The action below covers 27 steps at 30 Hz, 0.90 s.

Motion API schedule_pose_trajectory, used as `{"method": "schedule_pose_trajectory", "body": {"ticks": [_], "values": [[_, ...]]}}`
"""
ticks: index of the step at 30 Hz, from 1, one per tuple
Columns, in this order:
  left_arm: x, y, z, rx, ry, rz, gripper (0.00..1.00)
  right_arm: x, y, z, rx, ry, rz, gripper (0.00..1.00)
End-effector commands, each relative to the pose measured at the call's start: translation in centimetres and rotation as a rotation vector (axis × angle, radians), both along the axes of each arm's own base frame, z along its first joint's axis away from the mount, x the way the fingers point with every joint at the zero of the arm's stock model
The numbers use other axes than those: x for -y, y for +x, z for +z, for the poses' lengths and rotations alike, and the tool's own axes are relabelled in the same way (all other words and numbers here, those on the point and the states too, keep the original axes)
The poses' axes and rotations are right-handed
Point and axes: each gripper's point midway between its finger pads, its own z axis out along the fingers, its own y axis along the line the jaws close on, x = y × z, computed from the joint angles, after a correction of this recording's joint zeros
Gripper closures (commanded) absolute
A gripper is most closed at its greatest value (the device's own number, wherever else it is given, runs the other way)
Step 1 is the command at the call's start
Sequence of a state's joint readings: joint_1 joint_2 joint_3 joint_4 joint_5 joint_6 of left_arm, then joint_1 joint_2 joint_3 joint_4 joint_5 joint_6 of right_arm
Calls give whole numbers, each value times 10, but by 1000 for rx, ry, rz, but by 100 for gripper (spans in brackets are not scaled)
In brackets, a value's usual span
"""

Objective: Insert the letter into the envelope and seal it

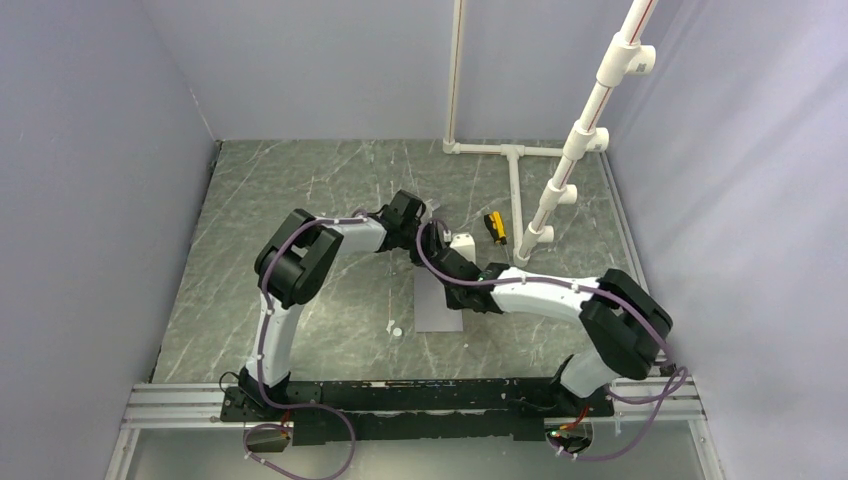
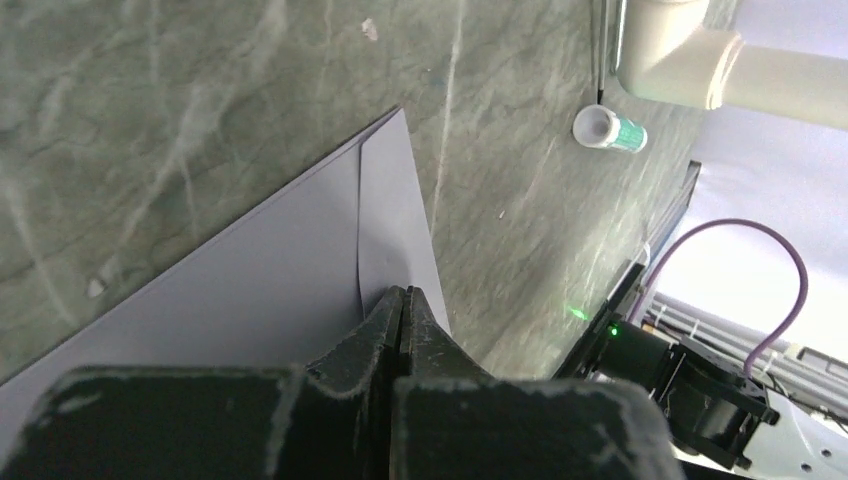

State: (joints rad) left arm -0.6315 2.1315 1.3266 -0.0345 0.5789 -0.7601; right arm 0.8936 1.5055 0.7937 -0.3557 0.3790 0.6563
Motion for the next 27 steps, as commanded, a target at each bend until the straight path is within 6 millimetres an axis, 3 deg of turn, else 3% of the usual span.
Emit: {"method": "schedule_pose_trajectory", "body": {"ticks": [1, 14, 27], "values": [[-1, 8, -11, 22, 39, -12, 97, -23, 27, 14, 68, 35, 33, 81], [-33, -13, -50, -88, 58, 37, 98, -41, 46, -13, 57, 27, 96, 81], [-52, -28, -72, -157, 27, 51, 97, -15, 56, -47, -9, -86, 1, 82]]}}
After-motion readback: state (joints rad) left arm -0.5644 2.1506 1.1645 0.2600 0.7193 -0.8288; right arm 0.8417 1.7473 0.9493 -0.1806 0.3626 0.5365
